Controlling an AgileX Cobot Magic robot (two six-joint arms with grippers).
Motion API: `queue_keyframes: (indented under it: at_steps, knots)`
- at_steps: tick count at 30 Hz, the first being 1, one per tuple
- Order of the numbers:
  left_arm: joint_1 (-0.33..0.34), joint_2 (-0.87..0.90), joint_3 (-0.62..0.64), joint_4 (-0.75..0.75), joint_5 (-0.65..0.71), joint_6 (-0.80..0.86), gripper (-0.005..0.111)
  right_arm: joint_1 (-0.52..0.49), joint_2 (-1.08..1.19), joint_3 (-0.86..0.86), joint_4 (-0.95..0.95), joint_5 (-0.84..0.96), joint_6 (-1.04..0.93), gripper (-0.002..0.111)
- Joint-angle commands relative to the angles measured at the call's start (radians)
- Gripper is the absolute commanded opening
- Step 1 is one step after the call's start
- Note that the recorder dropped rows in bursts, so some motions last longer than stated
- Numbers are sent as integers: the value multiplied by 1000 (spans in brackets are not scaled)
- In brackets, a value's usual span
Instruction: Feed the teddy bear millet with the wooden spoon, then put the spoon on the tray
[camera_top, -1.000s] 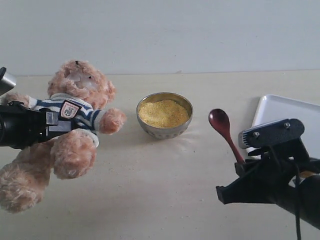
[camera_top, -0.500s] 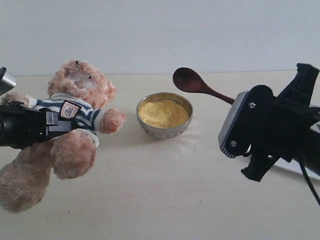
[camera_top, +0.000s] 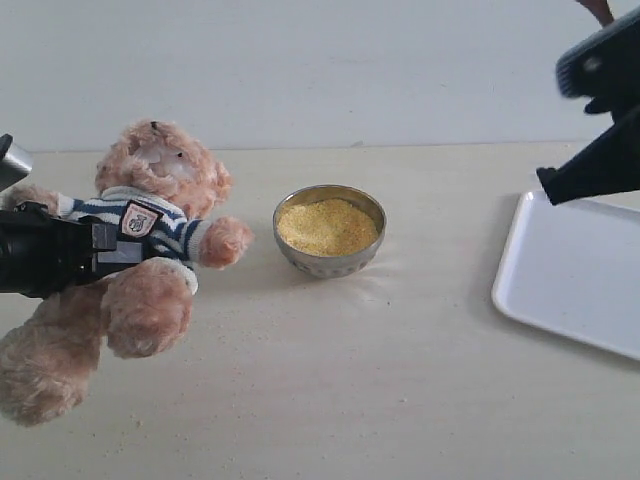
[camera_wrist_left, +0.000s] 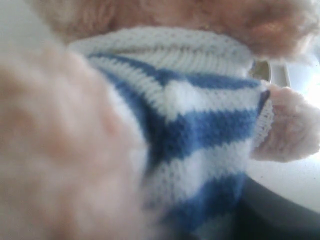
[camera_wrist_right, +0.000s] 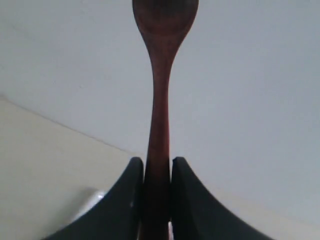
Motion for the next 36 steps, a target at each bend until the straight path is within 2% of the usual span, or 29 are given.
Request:
queue_keyframes:
  at_steps: [1, 5, 10, 12, 13, 15, 18, 22, 29, 32, 36]
  knots:
    - [2, -7, 1, -9, 19, -1, 5, -2, -41, -9, 10, 78, 503, 0]
    - [2, -7, 1, -9, 19, -1, 5, -2, -41, -6, -14, 81, 981, 0]
    - [2, -7, 1, -4, 19, -1, 5, -2, -41, 42, -197, 0, 1685, 0]
    - [2, -7, 1, -4, 23, -1, 5, -2, -41, 62, -293, -72, 1841, 0]
    - [2, -7, 1, -4, 27, -1, 5, -2, -41, 77, -355, -129, 1853, 0]
    - [2, -7, 1, -2, 29, -1, 5, -2, -41, 94, -460, -215, 1776, 0]
    - [2, -7, 1, 3, 29, -1, 5, -2, -48, 95, -530, -196, 1503, 0]
    - [2, -7, 1, 3, 29, -1, 5, -2, -50, 88, -517, -47, 961, 0]
    - [2, -7, 1, 3, 29, -2, 5, -2, -50, 75, -503, 81, 256, 0]
    - [2, -7, 1, 3, 29, -1, 5, -2, -41, 52, -481, 202, -94, 0]
    - [2, -7, 1, 3, 29, -1, 5, -2, 21, 5, -349, 303, -640, 0]
